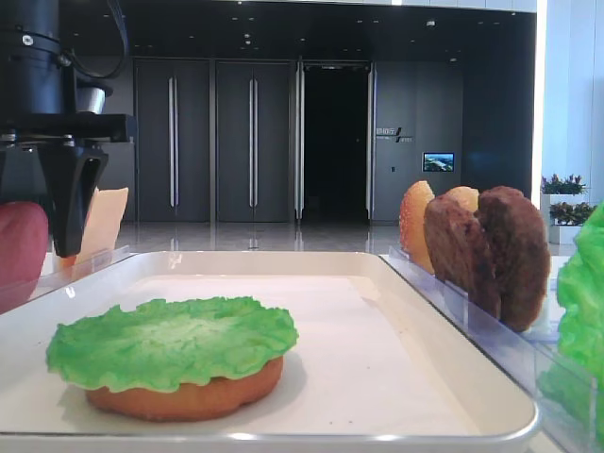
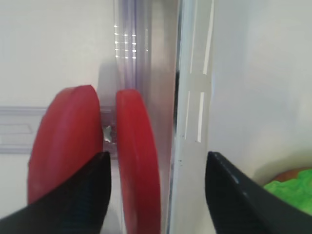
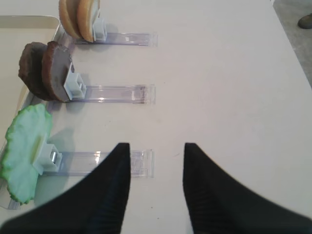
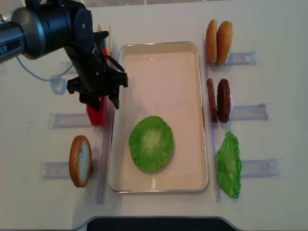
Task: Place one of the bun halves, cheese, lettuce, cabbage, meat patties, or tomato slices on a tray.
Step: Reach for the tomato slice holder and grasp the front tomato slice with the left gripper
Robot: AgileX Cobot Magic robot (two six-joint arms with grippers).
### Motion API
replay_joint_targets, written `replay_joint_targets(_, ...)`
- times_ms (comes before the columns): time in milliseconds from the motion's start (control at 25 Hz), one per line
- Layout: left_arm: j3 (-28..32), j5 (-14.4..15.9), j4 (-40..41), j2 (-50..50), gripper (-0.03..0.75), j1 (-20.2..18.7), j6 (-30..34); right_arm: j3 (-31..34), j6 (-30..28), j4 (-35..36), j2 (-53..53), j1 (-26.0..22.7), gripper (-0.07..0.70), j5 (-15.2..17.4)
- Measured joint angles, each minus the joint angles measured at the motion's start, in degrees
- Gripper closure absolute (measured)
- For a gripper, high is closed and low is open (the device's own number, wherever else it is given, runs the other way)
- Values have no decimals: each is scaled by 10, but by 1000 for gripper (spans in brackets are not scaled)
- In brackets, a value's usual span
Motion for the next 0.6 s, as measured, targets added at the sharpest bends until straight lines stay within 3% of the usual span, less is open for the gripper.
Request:
replay_joint_targets(320, 0, 0, 8, 0, 412, 0, 0, 0, 1, 0, 0, 0, 347, 0)
replay_joint_targets(600, 0, 6, 20, 0, 659, 0, 5, 0, 1, 0, 0, 0, 347, 0)
